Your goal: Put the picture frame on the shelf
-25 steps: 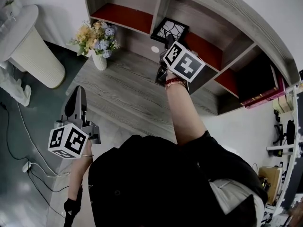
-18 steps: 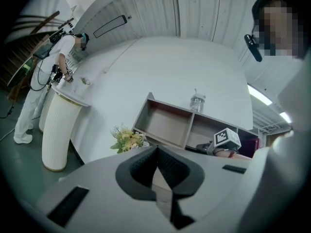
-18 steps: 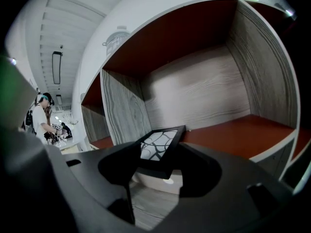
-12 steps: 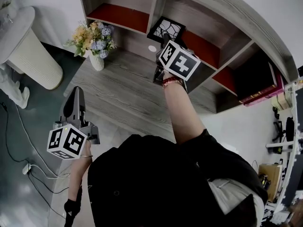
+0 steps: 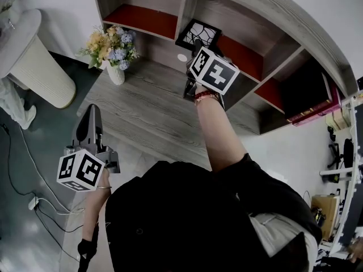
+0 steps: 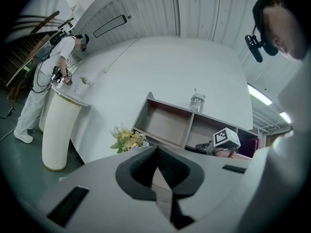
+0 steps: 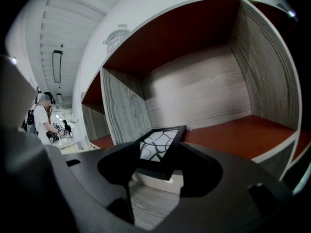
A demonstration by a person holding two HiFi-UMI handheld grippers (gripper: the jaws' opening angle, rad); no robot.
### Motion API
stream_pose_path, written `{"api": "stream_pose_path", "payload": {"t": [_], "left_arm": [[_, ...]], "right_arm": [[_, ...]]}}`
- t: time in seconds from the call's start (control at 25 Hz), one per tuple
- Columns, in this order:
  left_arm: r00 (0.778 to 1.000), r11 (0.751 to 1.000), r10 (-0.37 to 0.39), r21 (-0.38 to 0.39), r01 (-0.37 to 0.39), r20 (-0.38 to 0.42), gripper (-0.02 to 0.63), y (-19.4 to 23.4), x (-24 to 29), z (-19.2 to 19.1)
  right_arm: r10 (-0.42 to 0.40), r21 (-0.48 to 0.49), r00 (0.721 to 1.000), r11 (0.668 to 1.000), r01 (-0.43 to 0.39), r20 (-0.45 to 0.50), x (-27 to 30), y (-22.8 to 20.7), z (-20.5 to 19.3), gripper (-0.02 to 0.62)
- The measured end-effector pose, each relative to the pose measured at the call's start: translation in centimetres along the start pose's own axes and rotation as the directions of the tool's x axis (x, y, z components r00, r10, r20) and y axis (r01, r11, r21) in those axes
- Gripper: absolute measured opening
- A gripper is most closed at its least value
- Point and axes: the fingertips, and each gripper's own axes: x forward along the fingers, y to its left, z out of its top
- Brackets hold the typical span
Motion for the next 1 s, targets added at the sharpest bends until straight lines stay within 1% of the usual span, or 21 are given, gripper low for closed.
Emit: {"api": "stream_pose_path", "payload": {"t": [0.68, 1.0], "left_arm": [[1.000, 1.000, -0.001, -0.012, 0.001, 0.000, 0.011, 0.17, 0.03, 0.06], [1.000, 1.000, 0.004, -0.013, -0.004, 0.001, 0.011, 0.12, -0.09, -0.12]], "right_arm": [[-0.014, -0.065, 1.000, 0.998, 0.013, -0.014, 0.06, 0.12, 0.09, 0.235], [-0.022, -0.158, 1.000, 0.987, 0.021, 0.000, 0.10, 0.24, 0.53, 0.258]]}}
